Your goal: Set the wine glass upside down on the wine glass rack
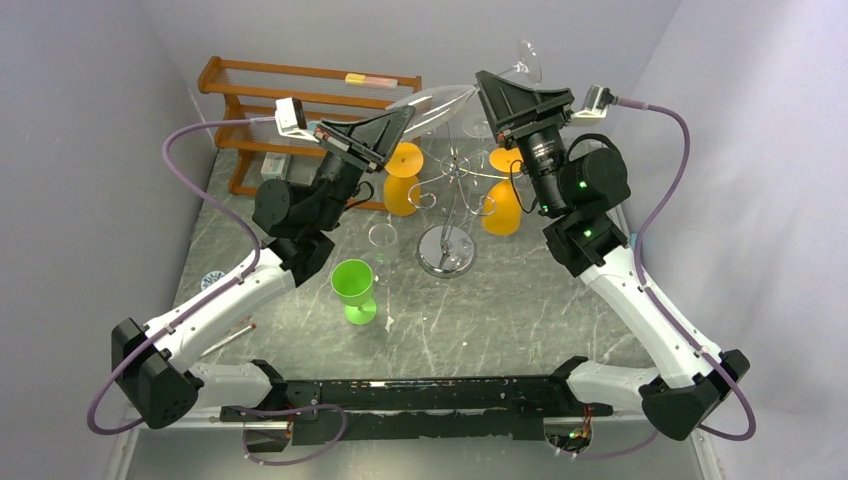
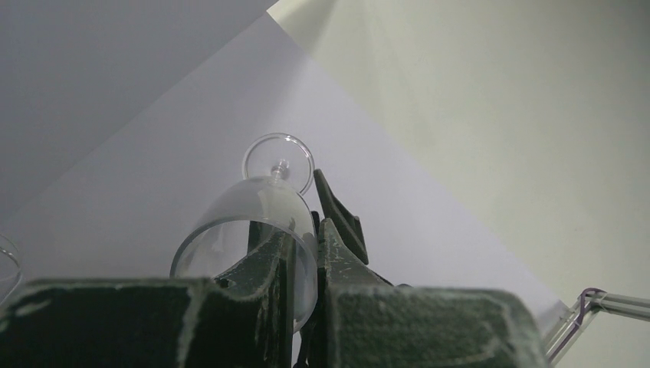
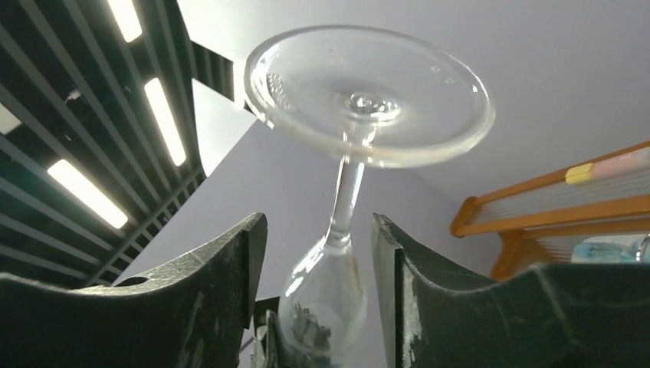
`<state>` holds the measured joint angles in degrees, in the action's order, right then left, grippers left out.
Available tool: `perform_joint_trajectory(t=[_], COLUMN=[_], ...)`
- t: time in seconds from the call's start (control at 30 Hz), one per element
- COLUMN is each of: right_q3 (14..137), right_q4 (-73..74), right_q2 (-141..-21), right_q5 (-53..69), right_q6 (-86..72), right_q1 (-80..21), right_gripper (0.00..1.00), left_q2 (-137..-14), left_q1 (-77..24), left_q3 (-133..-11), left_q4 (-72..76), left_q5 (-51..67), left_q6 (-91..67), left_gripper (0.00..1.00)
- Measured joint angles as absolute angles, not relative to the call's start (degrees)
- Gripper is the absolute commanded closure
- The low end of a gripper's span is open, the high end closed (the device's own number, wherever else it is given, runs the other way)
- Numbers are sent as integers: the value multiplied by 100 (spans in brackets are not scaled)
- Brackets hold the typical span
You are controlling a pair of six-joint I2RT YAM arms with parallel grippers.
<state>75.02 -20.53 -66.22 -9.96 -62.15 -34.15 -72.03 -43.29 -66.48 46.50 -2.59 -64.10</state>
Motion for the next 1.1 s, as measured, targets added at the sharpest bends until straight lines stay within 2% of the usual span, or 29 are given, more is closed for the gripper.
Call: perform_joint_trajectory(t=[0.27, 0.67, 0.73, 0.8, 0.83, 0.97, 1.1], right_q3=[7791, 7664, 7616, 7594, 7590, 7548, 7559], right_q4=[-1944, -2228, -2283, -2329, -2346, -2381, -2235], right_q2=[-6757, -6755, -6755, -6753, -6751, -6731, -6696], right_q5=[-958, -705, -714, -731, -738, -790, -794], right_q6=[-6453, -6497, -6482, -6442, -6414, -6267, -6027], right_q1=[-3420, -3507, -3548, -3559, -3564, -3573, -3614], right_gripper=[68, 75, 82, 95, 100, 100, 100], left_q2=[-7126, -7061, -7061, -7061, -7061, -7061, -6963], left_q1=[-4362, -4416, -4434, -4447, -4451, -4480, -4517], left_q3=[-6420, -6294, -6294, -6294, -6294, -6287, -6099], left_q4=[4956, 5183, 5205, 5212, 5221, 5264, 5275], left_q5=[-257, -257, -261, -279, -283, -283, -287], left_q6=[-6696, -6925, -6928, -6928, -6928, -6934, -6893], left_gripper=[95, 95, 95, 95, 92, 66, 31])
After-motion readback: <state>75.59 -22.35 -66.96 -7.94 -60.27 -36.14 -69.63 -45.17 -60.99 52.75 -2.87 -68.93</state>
